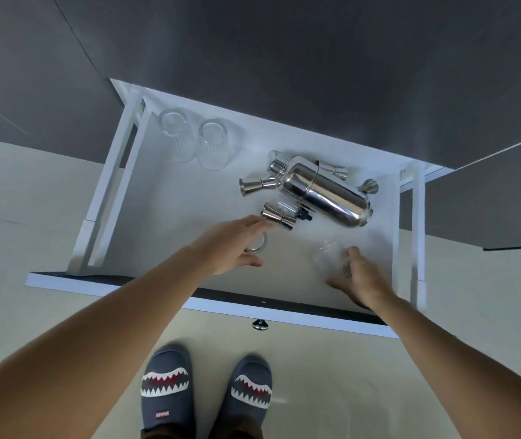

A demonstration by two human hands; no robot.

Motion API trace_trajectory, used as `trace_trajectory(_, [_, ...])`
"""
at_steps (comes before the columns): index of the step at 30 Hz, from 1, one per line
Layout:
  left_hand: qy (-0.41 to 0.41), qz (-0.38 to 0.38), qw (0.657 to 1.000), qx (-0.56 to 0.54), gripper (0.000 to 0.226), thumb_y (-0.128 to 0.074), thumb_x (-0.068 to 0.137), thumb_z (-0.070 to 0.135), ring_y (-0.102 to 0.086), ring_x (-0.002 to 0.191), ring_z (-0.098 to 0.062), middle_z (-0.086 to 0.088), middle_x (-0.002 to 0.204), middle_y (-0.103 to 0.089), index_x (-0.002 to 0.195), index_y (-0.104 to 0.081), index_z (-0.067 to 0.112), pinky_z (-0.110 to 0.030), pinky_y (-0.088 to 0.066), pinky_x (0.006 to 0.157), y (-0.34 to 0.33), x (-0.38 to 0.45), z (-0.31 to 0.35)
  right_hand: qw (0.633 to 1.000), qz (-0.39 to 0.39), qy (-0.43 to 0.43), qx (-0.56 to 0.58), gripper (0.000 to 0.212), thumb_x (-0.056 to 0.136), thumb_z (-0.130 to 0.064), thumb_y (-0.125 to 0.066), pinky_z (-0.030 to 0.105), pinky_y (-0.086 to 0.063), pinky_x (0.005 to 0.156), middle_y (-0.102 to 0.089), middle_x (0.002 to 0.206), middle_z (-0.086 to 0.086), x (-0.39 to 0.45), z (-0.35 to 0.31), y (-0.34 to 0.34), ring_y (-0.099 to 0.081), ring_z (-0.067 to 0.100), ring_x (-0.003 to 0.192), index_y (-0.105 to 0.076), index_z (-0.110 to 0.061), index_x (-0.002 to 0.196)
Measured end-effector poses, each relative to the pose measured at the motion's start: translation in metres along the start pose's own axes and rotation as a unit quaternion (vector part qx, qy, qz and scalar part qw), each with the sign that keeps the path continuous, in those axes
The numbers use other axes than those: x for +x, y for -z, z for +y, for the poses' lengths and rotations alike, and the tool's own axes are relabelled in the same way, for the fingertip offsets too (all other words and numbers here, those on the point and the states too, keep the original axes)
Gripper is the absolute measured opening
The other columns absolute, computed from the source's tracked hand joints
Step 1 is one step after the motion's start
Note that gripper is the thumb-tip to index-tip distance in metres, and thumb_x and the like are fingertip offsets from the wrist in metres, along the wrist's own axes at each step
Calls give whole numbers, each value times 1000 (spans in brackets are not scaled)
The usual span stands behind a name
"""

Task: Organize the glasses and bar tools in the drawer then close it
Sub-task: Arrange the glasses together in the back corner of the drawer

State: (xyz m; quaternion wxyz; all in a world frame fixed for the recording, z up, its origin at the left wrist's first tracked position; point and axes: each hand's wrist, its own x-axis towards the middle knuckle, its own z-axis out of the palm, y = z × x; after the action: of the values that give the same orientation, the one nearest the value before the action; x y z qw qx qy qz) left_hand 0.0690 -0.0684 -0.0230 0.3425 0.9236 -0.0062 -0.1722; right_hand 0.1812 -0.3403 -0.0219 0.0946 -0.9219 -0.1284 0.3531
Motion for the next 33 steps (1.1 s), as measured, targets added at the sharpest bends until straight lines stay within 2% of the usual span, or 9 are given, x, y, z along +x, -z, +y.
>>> trace_trajectory(4, [53, 26, 998, -9, 72, -71, 82, 39, -57, 118, -24, 4, 146, -43, 145, -37, 24, -31, -45, 97, 10, -18, -19, 987, -13, 141, -80, 62, 78, -39, -73, 31, -44, 81, -53, 111, 11, -13, -28, 0, -55, 26, 93, -44, -13, 128])
trace_trajectory(7, [84, 62, 994, 16, 75, -65, 85, 43, -51, 128, -25, 1, 151, -37, 149, -30, 24, -36, -47, 101, 19, -35, -32, 970, 2, 214, -117, 65, 79, -41, -71, 38, -49, 85, -50, 112, 10, -14, -68, -3, -58, 30, 97, -44, -15, 132])
trace_trajectory(11, [112, 88, 986, 90, 73, -37, 94, 53, -4, 150, -21, 1, 163, -2, 154, -5, 26, -39, -21, 118, 23, -56, -49, 944, 60, 287, -151, 62, 78, -39, -72, 40, -52, 87, -51, 115, 13, -9, -127, -16, -54, 29, 105, -48, -11, 128])
trace_trajectory(14, [146, 95, 976, 129, 66, -18, 96, 54, 10, 149, -24, 1, 161, 13, 153, 4, 29, -46, -8, 119, 25, -66, -58, 921, 128, 325, -171, 56, 78, -38, -72, 42, -53, 83, -53, 109, 16, -2, -164, -29, -53, 32, 101, -52, -9, 121])
trace_trajectory(18, [183, 110, 964, 160, 62, -13, 98, 52, 14, 148, -24, 2, 160, 18, 152, 9, 30, -51, -4, 118, 26, -69, -63, 907, 182, 328, -189, 54, 83, -37, -65, 44, -51, 85, -54, 111, 18, 7, -195, -46, -54, 35, 97, -50, -7, 125])
trace_trajectory(20, [202, 124, 959, 154, 61, -11, 98, 51, 16, 148, -23, 3, 160, 19, 151, 12, 31, -51, 0, 119, 28, -69, -66, 913, 186, 318, -177, 54, 90, -36, -57, 45, -49, 91, -51, 125, 19, 10, -203, -53, -51, 36, 109, -44, -7, 134])
trace_trajectory(24, [249, 148, 943, 163, 58, -8, 99, 48, 18, 148, -21, 4, 160, 21, 150, 16, 32, -48, 5, 119, 34, -69, -70, 946, 149, 264, -115, 58, 101, -33, -30, 46, -15, 117, -6, 160, 9, 13, -208, -69, -1, 26, 148, -7, -11, 150])
trace_trajectory(26, [258, 152, 939, 168, 58, -8, 100, 47, 18, 148, -21, 3, 160, 21, 150, 17, 30, -48, 5, 119, 37, -69, -71, 954, 150, 242, -94, 59, 101, -32, -24, 45, -4, 119, 9, 160, 3, 13, -210, -76, 13, 20, 146, 3, -12, 150])
trace_trajectory(33, [267, 155, 936, 171, 60, -6, 99, 49, 21, 147, -20, 3, 159, 26, 149, 20, 29, -42, 5, 119, 47, -58, -80, 959, 175, 209, -83, 58, 101, -34, -17, 43, 1, 120, 17, 159, 1, 28, -236, -76, 16, 17, 146, 7, -13, 149])
